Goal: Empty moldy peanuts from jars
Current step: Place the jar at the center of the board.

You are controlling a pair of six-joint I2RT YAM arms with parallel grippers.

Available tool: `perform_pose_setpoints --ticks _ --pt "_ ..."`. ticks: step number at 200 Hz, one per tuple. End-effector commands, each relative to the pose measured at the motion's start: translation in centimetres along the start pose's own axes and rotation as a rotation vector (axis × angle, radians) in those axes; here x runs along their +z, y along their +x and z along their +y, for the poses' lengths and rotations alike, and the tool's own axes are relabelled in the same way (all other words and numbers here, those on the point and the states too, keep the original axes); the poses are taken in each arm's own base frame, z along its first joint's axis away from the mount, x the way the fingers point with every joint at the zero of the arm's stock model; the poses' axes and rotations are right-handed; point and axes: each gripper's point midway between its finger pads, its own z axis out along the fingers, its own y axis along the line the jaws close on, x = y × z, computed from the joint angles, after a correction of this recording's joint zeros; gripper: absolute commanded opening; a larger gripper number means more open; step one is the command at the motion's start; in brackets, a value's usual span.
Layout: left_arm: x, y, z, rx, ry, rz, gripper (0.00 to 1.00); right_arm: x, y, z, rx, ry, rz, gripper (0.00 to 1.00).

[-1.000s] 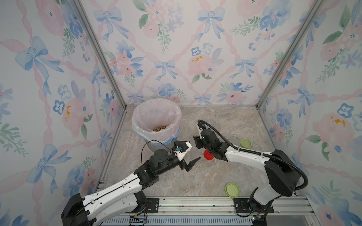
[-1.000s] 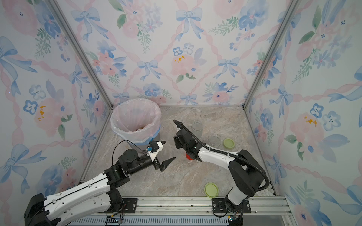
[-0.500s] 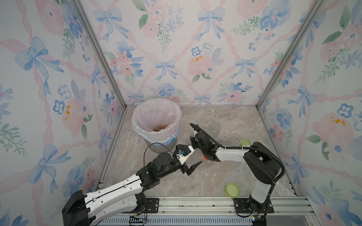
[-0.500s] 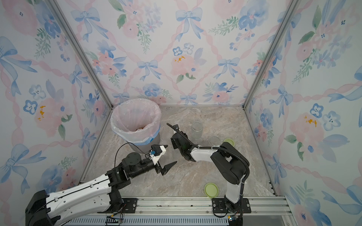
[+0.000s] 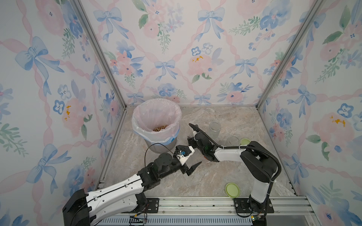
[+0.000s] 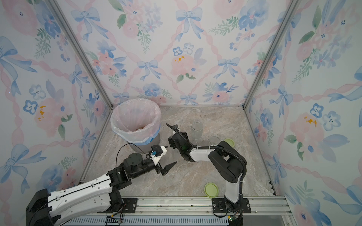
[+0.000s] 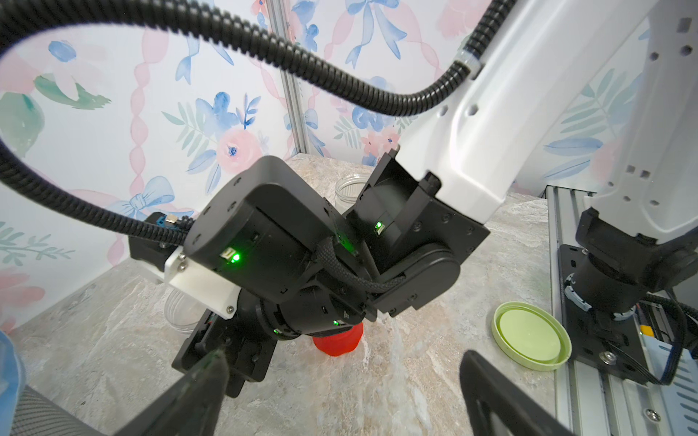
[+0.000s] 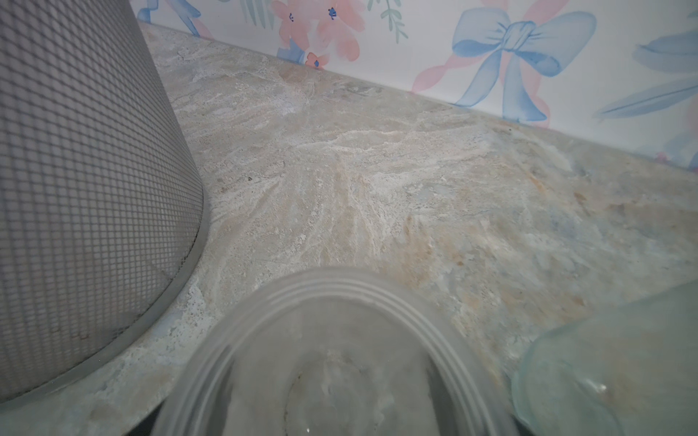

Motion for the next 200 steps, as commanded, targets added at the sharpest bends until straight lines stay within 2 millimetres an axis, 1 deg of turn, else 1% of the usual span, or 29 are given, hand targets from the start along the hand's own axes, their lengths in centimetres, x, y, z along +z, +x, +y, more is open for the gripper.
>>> perform_pose_setpoints --ticks 1,45,85,96,118,148,166,171,172,174,200 --pt "0.1 0.7 -0.4 0.001 0.013 0.014 0.98 0.2 0.8 0.0 0.013 -0.019 0.009 0.87" --pt "0.0 1.1 -0.2 0.001 0.001 0.020 0.98 0.0 0.8 -0.2 0.010 -0.011 0.015 0.94" --pt "0.2 1.7 0.3 0.006 -0.030 0.039 0.98 -1.3 -0.7 -0.3 0.022 -0.020 -0.006 1.00" --pt "0.2 1.8 0.5 0.007 -0.040 0.043 0.98 -1.7 -1.1 -0.4 0.022 -0.021 -0.008 0.99" --pt "0.2 1.9 0.9 0.010 -0.063 0.050 0.98 -2.7 -2.0 -0.4 0.030 -0.025 -0.027 0.98" --pt "0.1 1.9 1.3 0.012 -0.088 0.046 0.98 -4.0 -2.7 -0.7 0.027 -0.011 -0.031 0.98" --pt "0.0 2.0 1.4 0.011 -0.095 0.048 0.98 -4.8 -3.1 -1.4 0.028 0.014 -0.037 0.98" --pt "0.0 2.0 1.4 0.010 -0.096 0.048 0.98 -4.9 -2.7 -1.5 0.023 0.023 -0.030 0.98" --pt "0.0 2.1 1.4 0.009 -0.096 0.049 0.98 -5.2 -3.1 -1.6 0.029 0.022 -0.041 0.98" --pt "0.0 2.0 1.4 0.008 -0.098 0.048 0.98 -5.4 -3.4 -1.7 0.033 0.021 -0.049 0.97" --pt "0.1 2.8 2.0 -0.010 -0.134 0.068 0.98 -7.4 -4.1 -2.3 0.041 0.016 -0.068 0.97"
